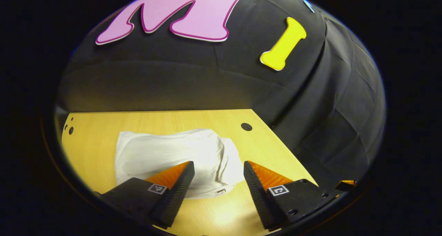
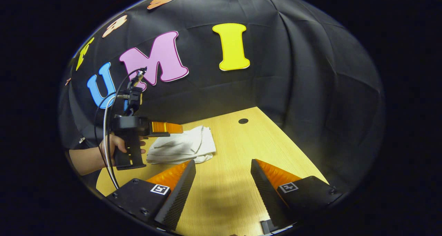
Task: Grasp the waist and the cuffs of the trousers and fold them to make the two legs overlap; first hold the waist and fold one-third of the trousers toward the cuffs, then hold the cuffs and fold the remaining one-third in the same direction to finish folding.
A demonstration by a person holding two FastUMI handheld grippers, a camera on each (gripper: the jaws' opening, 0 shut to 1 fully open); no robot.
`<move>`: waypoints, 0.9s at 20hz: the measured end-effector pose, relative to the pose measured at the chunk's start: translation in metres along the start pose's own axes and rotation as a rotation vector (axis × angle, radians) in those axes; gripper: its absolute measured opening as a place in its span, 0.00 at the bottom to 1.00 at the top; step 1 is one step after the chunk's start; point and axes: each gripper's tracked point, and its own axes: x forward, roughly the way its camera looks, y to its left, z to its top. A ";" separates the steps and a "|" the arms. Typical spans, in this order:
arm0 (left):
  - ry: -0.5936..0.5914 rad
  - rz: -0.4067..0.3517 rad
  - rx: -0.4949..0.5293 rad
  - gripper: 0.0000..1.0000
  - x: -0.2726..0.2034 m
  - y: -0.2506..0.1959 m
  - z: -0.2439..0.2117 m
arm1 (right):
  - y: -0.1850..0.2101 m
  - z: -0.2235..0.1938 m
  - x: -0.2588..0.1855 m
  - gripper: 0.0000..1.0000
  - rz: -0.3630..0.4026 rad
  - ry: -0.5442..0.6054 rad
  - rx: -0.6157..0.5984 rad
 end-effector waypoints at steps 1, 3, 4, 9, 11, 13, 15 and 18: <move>-0.028 0.029 0.048 0.96 -0.014 0.005 0.001 | 0.004 0.003 0.000 0.98 0.007 -0.008 -0.006; -0.087 0.105 0.119 0.96 -0.049 0.017 0.008 | 0.009 0.007 -0.003 0.98 0.021 -0.021 -0.017; -0.114 0.123 0.122 0.96 -0.071 0.019 0.008 | 0.013 0.010 -0.005 0.98 0.029 -0.030 -0.020; -0.281 0.266 0.101 0.95 -0.194 0.030 0.001 | 0.039 0.026 -0.027 0.98 0.075 -0.085 -0.058; -0.314 0.324 0.069 0.96 -0.233 0.032 -0.018 | 0.050 0.031 -0.043 0.98 0.086 -0.106 -0.079; -0.339 0.378 0.025 0.96 -0.269 0.032 -0.039 | 0.065 0.029 -0.067 0.98 0.108 -0.129 -0.103; -0.365 0.407 -0.018 0.96 -0.302 0.031 -0.059 | 0.075 0.024 -0.090 0.98 0.119 -0.146 -0.139; -0.382 0.466 -0.057 0.96 -0.348 0.040 -0.092 | 0.089 0.010 -0.125 0.98 0.128 -0.158 -0.149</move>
